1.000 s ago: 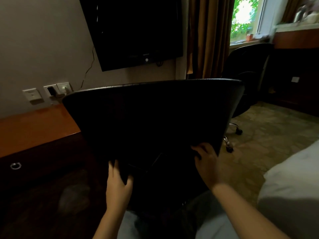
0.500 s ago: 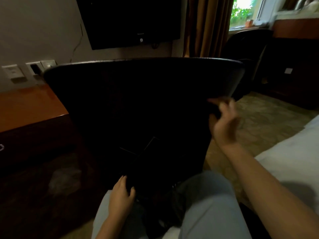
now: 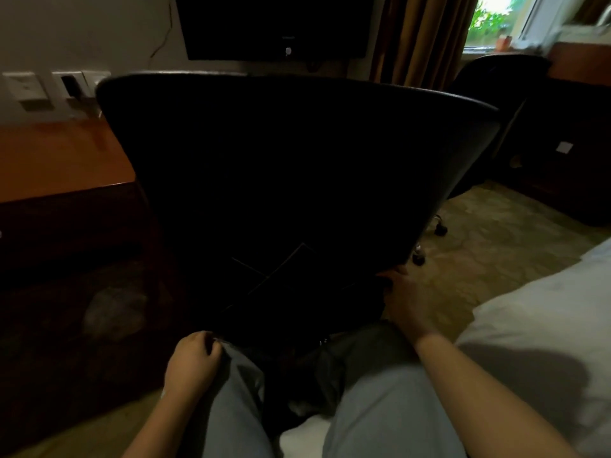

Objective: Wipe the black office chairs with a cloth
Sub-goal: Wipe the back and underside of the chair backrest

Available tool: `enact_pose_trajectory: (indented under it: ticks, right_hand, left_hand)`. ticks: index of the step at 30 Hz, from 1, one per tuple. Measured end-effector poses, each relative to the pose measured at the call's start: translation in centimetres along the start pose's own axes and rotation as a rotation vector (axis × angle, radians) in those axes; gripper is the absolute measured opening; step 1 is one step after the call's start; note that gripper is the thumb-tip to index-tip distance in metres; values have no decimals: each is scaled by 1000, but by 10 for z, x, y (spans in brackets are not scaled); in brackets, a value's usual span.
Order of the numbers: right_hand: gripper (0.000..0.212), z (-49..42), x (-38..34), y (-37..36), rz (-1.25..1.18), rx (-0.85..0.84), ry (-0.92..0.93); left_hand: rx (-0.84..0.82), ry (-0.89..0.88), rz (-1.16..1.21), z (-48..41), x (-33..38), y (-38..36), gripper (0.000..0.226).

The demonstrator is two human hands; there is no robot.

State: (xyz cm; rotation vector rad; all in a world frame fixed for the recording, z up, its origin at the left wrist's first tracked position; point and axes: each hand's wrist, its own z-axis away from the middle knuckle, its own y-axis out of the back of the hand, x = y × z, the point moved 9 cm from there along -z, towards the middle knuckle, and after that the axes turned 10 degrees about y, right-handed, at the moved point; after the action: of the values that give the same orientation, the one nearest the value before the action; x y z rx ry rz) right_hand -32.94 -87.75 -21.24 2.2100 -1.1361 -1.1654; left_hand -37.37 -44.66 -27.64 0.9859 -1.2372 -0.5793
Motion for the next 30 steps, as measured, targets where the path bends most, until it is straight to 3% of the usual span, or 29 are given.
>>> enact_pose_trajectory:
  ticks: [2, 4, 7, 9, 14, 16, 21, 24, 28, 30]
  right_hand:
    - [35, 10, 18, -7, 34, -66, -75]
    - [32, 0, 10, 8, 60, -17, -56]
    - [21, -27, -31, 52, 25, 147, 91]
    - [30, -44, -49, 89, 25, 273, 136]
    - [25, -68, -69, 174, 61, 709, 101]
    - [22, -68, -73, 175, 38, 785, 108]
    - [31, -47, -47, 109, 29, 658, 52]
    - [26, -21, -13, 62, -33, 577, -134]
    - [23, 9, 33, 11, -105, 324, -427]
    - [25, 16, 45, 6, -188, 301, -539]
  left_hand:
    - [26, 10, 14, 2, -4, 4, 24]
    - [56, 19, 5, 4, -8, 8, 26]
    - [69, 40, -5, 5, -13, 12, 27]
    - [77, 47, -8, 4, -13, 14, 27]
    - [85, 24, -26, 9, -2, 17, 25]
    - [96, 5, -31, 11, 2, 19, 24]
    - [117, -33, -56, 13, 7, 18, 21]
    - [120, -64, -140, 11, 14, 15, 26]
    - [149, -203, -220, 2, 38, 10, 32]
    - [153, -262, -206, -9, 49, 8, 42]
